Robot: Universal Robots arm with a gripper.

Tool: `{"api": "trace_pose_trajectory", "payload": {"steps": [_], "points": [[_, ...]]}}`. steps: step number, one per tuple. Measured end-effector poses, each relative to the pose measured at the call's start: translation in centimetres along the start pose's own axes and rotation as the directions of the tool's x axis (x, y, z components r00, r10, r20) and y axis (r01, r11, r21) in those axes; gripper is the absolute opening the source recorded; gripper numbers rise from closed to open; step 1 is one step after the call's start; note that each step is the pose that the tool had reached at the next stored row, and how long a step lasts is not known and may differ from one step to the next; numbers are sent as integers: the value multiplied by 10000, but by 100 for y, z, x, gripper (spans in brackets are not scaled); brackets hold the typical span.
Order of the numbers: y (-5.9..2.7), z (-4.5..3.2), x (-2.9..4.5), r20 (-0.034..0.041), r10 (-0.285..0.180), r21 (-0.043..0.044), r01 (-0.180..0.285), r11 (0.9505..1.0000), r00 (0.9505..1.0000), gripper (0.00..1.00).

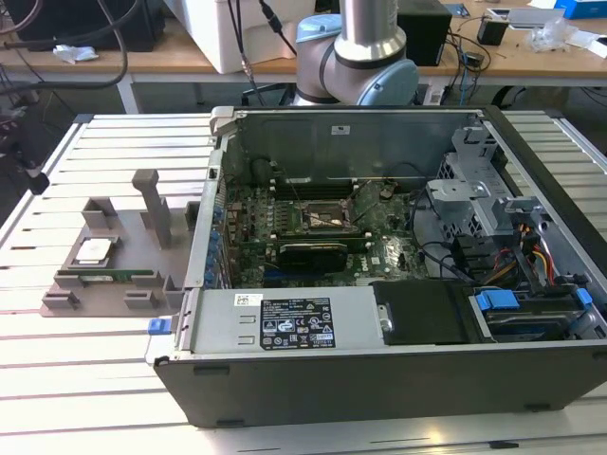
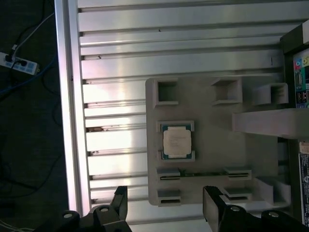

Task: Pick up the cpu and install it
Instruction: 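Pick up the cpu and move it towards the insertion slot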

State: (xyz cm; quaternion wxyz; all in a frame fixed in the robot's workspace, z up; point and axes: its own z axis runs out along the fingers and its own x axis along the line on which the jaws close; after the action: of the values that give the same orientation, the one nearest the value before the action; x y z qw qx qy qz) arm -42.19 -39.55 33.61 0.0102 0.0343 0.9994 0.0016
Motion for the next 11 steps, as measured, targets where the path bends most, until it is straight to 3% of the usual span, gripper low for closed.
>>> {"api": "trace_pose_trajectory", "payload": {"steps": [11], "points": [[0,86,2,2,0,-1,0,10000,10000,72]]}}
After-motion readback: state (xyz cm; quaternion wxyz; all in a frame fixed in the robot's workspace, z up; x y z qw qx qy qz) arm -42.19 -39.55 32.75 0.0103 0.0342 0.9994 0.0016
